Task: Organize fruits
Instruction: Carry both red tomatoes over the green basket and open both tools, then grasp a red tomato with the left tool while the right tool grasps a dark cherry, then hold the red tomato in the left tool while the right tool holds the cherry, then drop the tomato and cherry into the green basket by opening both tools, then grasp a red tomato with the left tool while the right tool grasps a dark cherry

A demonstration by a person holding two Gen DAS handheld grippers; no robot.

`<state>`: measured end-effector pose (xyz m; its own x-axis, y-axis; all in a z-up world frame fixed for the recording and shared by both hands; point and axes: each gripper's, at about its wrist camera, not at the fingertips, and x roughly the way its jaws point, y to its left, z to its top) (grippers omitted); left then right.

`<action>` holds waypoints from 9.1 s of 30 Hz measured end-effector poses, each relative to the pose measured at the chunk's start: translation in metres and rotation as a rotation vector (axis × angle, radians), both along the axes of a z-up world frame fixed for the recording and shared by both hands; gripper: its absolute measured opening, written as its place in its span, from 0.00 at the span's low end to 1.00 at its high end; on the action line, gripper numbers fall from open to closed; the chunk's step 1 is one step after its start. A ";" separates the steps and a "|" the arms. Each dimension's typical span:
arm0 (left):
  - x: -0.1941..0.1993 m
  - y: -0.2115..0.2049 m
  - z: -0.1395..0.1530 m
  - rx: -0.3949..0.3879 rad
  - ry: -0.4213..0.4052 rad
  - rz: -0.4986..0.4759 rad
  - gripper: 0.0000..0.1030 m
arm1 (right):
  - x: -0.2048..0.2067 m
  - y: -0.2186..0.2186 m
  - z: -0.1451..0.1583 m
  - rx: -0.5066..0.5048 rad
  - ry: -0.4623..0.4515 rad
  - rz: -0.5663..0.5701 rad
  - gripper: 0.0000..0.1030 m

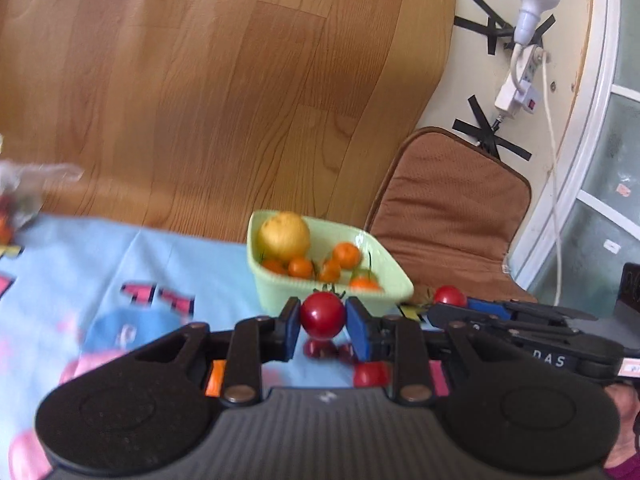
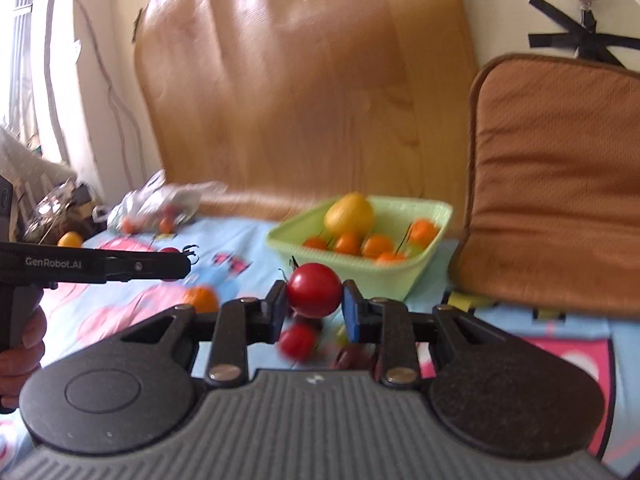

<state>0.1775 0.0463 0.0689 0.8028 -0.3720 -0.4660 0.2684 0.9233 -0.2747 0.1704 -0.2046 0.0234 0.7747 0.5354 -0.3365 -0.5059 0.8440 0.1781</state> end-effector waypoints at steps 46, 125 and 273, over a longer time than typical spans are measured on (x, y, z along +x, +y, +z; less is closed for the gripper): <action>-0.096 -0.012 -0.054 0.102 0.059 0.030 0.31 | -0.073 0.046 -0.038 -0.189 0.078 0.250 0.29; -0.119 0.018 -0.073 0.054 0.080 0.067 0.31 | -0.109 0.082 -0.050 -0.208 0.059 0.064 0.29; -0.129 0.039 -0.065 0.063 0.076 0.127 0.29 | -0.038 0.098 -0.032 -0.135 0.138 0.300 0.33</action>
